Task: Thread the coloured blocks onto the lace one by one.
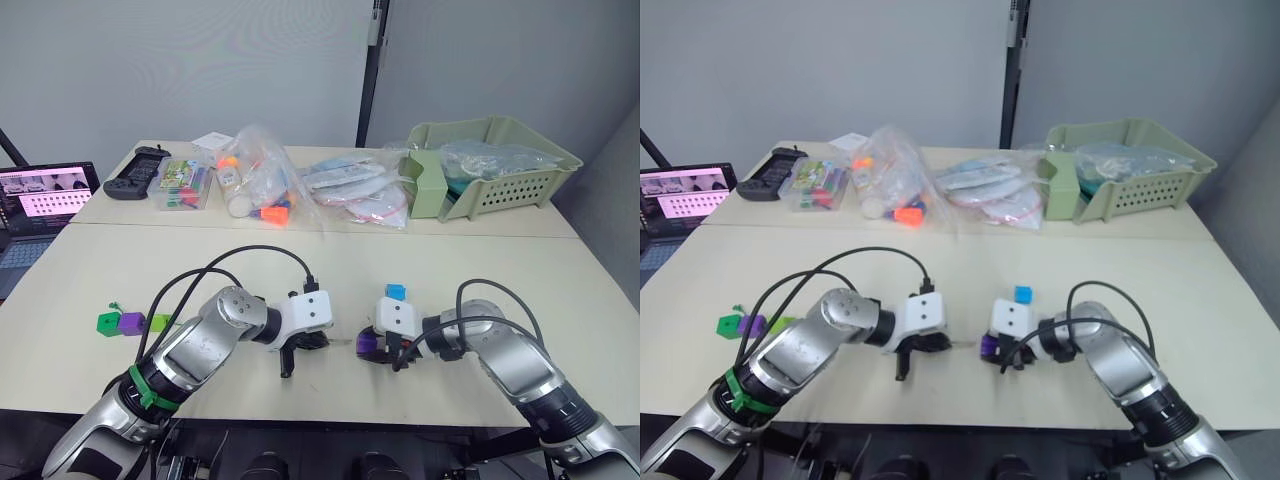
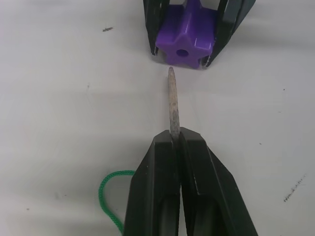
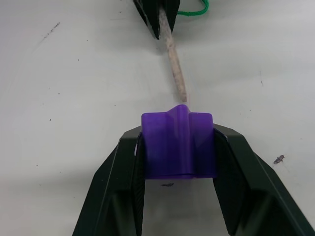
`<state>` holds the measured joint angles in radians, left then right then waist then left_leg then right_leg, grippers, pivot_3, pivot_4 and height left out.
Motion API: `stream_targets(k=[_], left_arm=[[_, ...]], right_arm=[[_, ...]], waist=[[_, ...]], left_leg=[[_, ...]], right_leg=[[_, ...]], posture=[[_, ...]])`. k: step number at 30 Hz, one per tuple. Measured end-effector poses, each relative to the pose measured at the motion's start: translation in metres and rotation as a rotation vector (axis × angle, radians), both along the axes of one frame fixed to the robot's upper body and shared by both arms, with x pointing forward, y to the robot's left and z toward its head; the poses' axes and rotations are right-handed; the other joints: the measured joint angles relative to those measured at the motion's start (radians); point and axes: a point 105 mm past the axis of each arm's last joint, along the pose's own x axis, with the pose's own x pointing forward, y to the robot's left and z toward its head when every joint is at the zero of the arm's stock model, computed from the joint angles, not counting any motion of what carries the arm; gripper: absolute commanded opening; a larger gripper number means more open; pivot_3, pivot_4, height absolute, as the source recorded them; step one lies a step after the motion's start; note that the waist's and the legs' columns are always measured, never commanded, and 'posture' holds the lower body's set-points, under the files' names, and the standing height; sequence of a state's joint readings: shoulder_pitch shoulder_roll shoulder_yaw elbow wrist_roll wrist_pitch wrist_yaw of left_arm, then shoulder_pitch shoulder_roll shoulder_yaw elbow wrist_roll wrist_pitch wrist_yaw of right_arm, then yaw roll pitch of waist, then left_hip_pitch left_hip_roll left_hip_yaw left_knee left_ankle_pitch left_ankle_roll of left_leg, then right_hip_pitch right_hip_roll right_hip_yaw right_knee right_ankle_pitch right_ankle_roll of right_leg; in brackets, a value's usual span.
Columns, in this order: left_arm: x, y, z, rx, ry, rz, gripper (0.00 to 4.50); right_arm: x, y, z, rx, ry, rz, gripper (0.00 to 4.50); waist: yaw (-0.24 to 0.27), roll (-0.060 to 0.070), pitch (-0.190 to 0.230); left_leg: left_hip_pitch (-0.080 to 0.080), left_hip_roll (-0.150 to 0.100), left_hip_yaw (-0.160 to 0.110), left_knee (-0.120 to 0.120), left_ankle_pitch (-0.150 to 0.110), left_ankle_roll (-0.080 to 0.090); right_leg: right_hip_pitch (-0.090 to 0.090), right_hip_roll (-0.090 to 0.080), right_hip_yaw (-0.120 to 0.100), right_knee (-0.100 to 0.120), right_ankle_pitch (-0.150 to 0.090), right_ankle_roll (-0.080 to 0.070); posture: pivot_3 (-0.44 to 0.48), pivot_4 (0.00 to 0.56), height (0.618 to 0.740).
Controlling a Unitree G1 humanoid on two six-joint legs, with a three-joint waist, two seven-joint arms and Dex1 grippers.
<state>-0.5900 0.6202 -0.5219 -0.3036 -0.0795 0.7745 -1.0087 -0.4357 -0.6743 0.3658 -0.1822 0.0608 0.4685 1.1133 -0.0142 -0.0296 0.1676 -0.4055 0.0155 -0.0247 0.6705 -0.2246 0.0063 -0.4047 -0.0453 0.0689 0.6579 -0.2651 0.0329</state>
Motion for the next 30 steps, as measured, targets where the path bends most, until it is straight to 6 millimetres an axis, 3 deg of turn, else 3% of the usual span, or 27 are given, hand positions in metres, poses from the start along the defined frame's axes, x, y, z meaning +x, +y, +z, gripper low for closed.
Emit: stream_targets(k=[30], left_arm=[[0.001, -0.020, 0.001, -0.010, -0.022, -0.022, 0.00]], right_arm=[[-0.006, 0.005, 0.000, 0.003, 0.026, -0.006, 1.37]], waist=[[-0.001, 0.000, 0.000]], left_leg=[[0.000, 0.000, 0.000, 0.000, 0.000, 0.000]], right_leg=[[0.000, 0.000, 0.000, 0.000, 0.000, 0.000]], posture=[[0.000, 0.150, 0.740]])
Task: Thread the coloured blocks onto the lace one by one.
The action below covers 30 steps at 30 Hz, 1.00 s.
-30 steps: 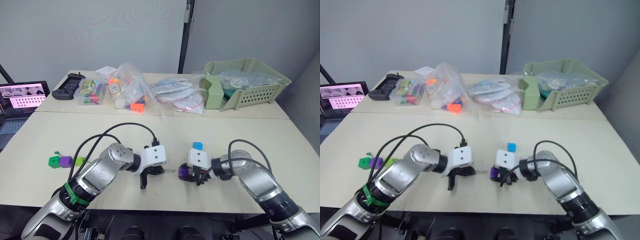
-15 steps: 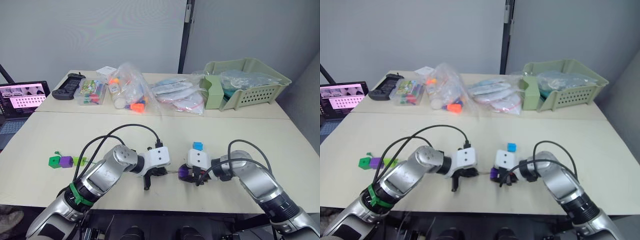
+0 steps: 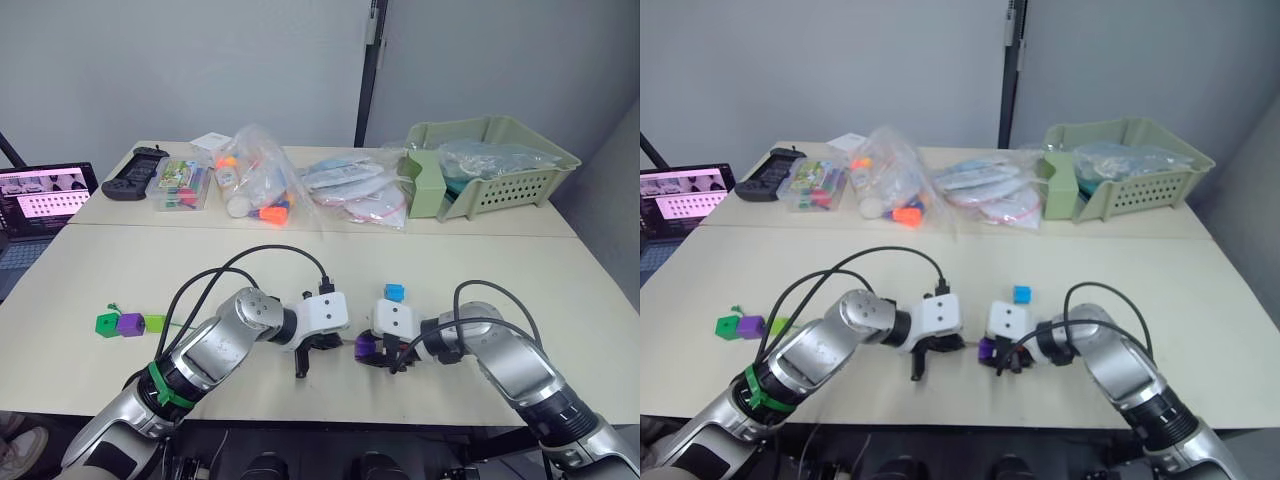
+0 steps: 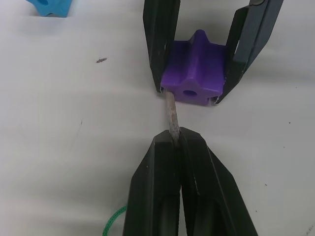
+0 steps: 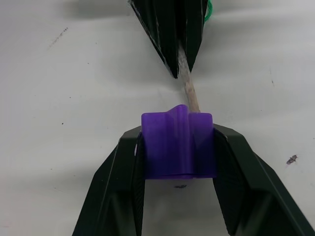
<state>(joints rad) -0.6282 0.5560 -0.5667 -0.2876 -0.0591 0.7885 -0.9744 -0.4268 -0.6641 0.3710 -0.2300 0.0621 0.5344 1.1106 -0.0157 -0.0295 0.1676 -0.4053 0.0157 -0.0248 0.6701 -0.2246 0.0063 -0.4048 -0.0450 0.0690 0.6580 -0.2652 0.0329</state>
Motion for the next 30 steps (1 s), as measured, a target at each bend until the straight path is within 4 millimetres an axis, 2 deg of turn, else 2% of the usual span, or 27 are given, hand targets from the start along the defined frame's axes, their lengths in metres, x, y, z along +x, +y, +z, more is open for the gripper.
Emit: stream_targets(k=[15, 30], left_arm=[[0.001, -0.004, -0.001, -0.004, 0.013, -0.004, 0.00], [0.000, 0.015, 0.002, 0.029, 0.026, 0.030, 0.00]], right_arm=[[0.000, 0.001, 0.000, 0.004, 0.008, -0.007, 1.37], [0.002, -0.004, -0.001, 0.005, -0.005, -0.003, 1.37]], waist=[[-0.001, 0.000, 0.000], [0.000, 0.000, 0.000]], left_leg=[[0.000, 0.000, 0.000, 0.000, 0.000, 0.000], [0.000, 0.000, 0.000, 0.000, 0.000, 0.000]], right_leg=[[0.000, 0.000, 0.000, 0.000, 0.000, 0.000], [0.000, 0.000, 0.000, 0.000, 0.000, 0.000]], posture=[[0.000, 0.150, 0.740], [0.000, 0.150, 0.740]])
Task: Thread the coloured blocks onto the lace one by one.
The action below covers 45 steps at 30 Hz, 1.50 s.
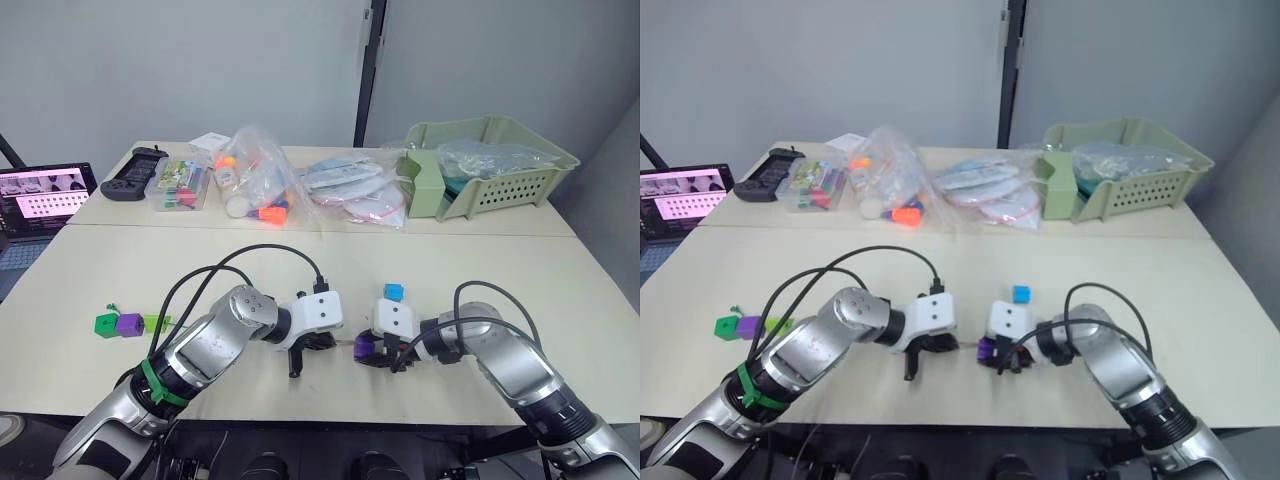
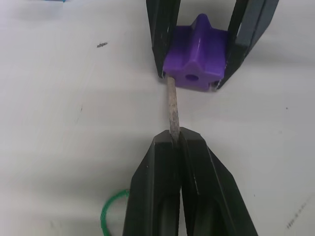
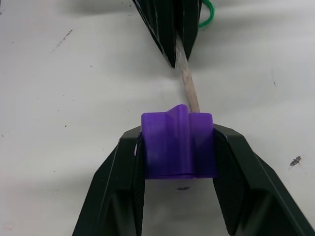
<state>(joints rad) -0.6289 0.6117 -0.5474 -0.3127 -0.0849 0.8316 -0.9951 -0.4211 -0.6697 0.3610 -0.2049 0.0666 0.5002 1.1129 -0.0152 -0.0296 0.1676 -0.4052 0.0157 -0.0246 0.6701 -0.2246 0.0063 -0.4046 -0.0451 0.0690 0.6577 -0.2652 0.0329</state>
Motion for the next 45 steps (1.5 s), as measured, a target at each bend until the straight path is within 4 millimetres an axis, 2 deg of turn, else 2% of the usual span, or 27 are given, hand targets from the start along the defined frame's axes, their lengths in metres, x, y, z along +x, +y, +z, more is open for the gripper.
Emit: stream_targets(k=[14, 29, 45], left_arm=[[-0.005, 0.014, 0.008, 0.020, 0.005, 0.019, 0.00], [-0.011, 0.003, 0.003, 0.000, 0.032, -0.022, 0.00], [-0.011, 0.000, 0.002, -0.001, 0.028, -0.024, 0.00]], right_arm=[[0.000, -0.001, -0.001, -0.002, -0.003, 0.002, 1.37], [0.001, 0.002, 0.000, 0.008, 0.006, -0.005, 1.37], [-0.001, 0.005, 0.001, 0.011, 0.014, -0.012, 1.37]], waist=[[0.002, 0.000, 0.000], [0.000, 0.000, 0.000], [-0.001, 0.000, 0.000]], left_leg=[[0.000, 0.000, 0.000, 0.000, 0.000, 0.000], [0.000, 0.000, 0.000, 0.000, 0.000, 0.000], [0.000, 0.000, 0.000, 0.000, 0.000, 0.000]], right_leg=[[0.000, 0.000, 0.000, 0.000, 0.000, 0.000], [0.000, 0.000, 0.000, 0.000, 0.000, 0.000], [0.000, 0.000, 0.000, 0.000, 0.000, 0.000]], posture=[[0.000, 0.150, 0.740], [0.000, 0.150, 0.740], [0.000, 0.150, 0.740]])
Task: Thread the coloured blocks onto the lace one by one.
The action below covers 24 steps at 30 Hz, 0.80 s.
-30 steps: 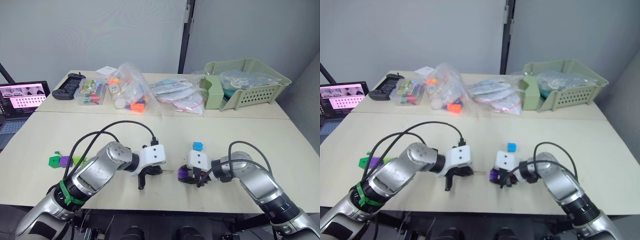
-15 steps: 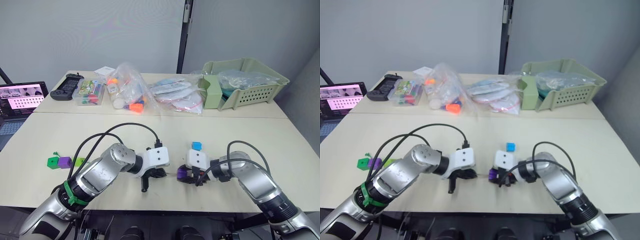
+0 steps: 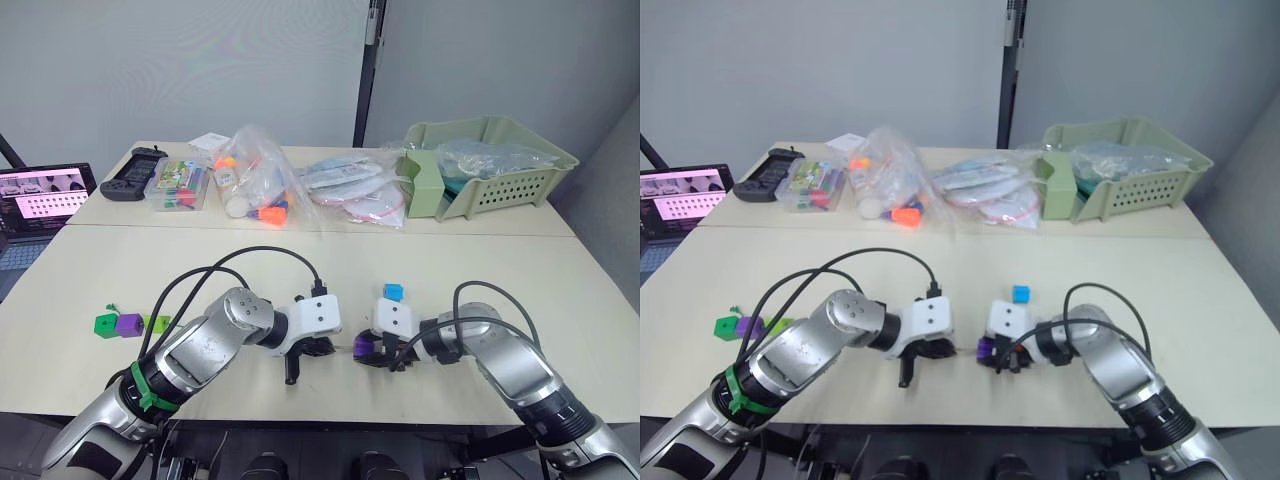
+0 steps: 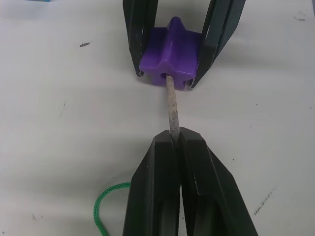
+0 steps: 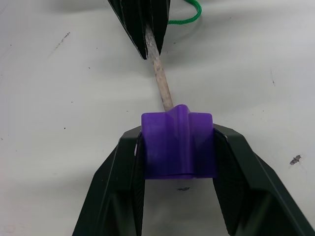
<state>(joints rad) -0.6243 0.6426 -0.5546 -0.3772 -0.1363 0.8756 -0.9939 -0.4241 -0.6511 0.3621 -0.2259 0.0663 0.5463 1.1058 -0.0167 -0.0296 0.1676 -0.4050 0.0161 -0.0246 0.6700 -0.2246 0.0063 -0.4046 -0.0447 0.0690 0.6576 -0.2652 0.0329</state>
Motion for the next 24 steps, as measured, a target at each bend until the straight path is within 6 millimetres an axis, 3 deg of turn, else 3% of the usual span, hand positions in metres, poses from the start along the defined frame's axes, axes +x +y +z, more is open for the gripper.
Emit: stream_targets(k=[24], left_arm=[[0.006, -0.012, -0.008, 0.011, 0.010, -0.001, 0.00]], right_arm=[[-0.002, 0.003, 0.001, 0.004, 0.016, -0.038, 1.37]], waist=[[-0.001, 0.000, 0.000]], left_leg=[[0.000, 0.000, 0.000, 0.000, 0.000, 0.000]], right_leg=[[0.000, 0.000, 0.000, 0.000, 0.000, 0.000]], posture=[[0.000, 0.150, 0.740]])
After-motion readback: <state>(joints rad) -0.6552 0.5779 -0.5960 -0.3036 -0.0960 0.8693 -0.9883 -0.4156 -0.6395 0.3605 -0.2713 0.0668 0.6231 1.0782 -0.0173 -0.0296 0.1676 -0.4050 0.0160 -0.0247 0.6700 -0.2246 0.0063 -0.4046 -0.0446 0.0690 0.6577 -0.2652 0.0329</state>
